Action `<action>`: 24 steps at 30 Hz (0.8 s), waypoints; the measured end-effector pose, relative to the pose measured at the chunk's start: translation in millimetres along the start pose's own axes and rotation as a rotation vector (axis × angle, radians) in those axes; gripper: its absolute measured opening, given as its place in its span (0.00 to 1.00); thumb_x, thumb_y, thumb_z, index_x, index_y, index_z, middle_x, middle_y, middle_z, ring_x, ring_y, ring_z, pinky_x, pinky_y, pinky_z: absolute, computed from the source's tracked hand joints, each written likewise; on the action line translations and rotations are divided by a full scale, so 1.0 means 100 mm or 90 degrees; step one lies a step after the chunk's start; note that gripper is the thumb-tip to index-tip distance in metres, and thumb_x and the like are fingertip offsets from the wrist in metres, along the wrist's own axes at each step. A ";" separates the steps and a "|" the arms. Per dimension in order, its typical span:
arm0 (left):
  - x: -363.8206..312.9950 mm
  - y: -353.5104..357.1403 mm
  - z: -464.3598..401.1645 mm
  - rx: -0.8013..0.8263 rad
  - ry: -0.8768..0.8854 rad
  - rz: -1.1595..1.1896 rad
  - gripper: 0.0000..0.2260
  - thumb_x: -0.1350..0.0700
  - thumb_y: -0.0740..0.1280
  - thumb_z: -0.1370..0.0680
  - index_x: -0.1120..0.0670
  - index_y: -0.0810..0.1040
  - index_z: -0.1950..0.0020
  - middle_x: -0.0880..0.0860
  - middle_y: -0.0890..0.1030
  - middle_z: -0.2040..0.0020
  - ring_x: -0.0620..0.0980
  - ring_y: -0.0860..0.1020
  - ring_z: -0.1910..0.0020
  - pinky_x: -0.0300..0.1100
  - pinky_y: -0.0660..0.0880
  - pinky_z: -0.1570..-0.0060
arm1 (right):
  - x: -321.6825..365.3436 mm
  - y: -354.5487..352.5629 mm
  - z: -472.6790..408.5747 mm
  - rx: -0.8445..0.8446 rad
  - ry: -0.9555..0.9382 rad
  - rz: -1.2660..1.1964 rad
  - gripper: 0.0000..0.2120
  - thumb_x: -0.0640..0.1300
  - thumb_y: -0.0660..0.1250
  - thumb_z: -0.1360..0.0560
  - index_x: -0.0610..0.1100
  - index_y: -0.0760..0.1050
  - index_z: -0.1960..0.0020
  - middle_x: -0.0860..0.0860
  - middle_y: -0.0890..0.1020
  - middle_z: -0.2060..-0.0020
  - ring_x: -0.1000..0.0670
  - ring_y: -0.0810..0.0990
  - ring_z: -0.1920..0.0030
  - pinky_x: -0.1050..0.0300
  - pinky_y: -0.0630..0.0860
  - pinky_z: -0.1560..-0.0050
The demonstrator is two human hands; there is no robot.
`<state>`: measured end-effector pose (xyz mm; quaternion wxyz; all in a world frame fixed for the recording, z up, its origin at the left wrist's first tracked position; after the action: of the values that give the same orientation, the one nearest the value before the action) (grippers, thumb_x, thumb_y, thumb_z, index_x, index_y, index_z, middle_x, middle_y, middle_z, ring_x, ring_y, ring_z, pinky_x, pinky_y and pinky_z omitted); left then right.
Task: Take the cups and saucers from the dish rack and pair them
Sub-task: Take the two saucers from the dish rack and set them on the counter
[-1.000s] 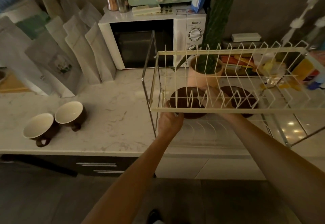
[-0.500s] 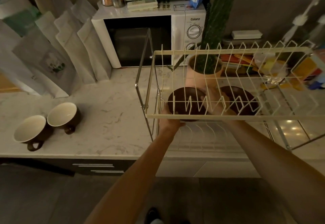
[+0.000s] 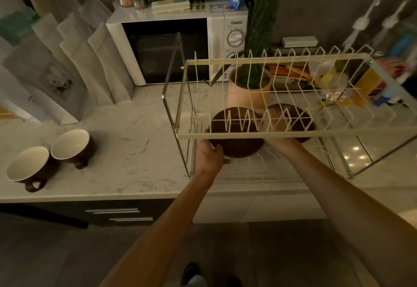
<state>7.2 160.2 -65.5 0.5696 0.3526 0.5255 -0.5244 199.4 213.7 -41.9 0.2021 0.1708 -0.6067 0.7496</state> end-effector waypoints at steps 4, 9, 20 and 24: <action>-0.02 -0.03 0.18 0.022 0.027 -0.044 0.23 0.67 0.60 0.21 0.50 0.65 0.28 0.50 0.73 0.37 0.52 0.80 0.46 0.41 0.82 0.66 | 0.18 -0.08 0.01 -0.126 -0.078 -0.029 0.14 0.47 0.59 0.18 0.38 0.77 0.43 0.41 0.82 0.48 0.40 0.80 0.44 0.50 0.73 0.46; 0.04 -0.13 0.44 0.053 0.034 -0.067 0.23 0.64 0.60 0.20 0.48 0.64 0.27 0.46 0.72 0.41 0.50 0.81 0.50 0.40 0.82 0.66 | 0.10 -0.08 0.25 -0.137 -0.071 0.043 0.14 0.49 0.62 0.20 0.40 0.79 0.43 0.42 0.83 0.47 0.40 0.80 0.44 0.49 0.76 0.46; 0.22 -0.35 1.02 0.067 0.068 -0.115 0.22 0.62 0.61 0.20 0.50 0.63 0.26 0.48 0.73 0.41 0.48 0.81 0.54 0.38 0.81 0.67 | 0.00 0.11 0.82 -0.083 -0.090 -0.005 0.10 0.47 0.67 0.23 0.42 0.84 0.54 0.46 0.86 0.59 0.47 0.84 0.57 0.48 0.81 0.52; 0.34 -0.50 1.20 0.046 0.069 -0.152 0.23 0.61 0.62 0.20 0.50 0.63 0.26 0.47 0.73 0.42 0.49 0.82 0.56 0.40 0.82 0.67 | 0.05 0.20 1.02 -0.046 -0.103 -0.030 0.10 0.46 0.67 0.23 0.41 0.84 0.52 0.45 0.86 0.57 0.47 0.84 0.58 0.46 0.82 0.53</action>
<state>-17.6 27.7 -66.5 0.4607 0.3360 0.5746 -0.5871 186.0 111.1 -35.4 0.1758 0.2378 -0.6435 0.7060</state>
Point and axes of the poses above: each hand's wrist, its own z-axis away from the middle knuckle, its own y-axis out of the palm, x = y × z, the point moved 7 cm from there along -z, towards the middle knuckle
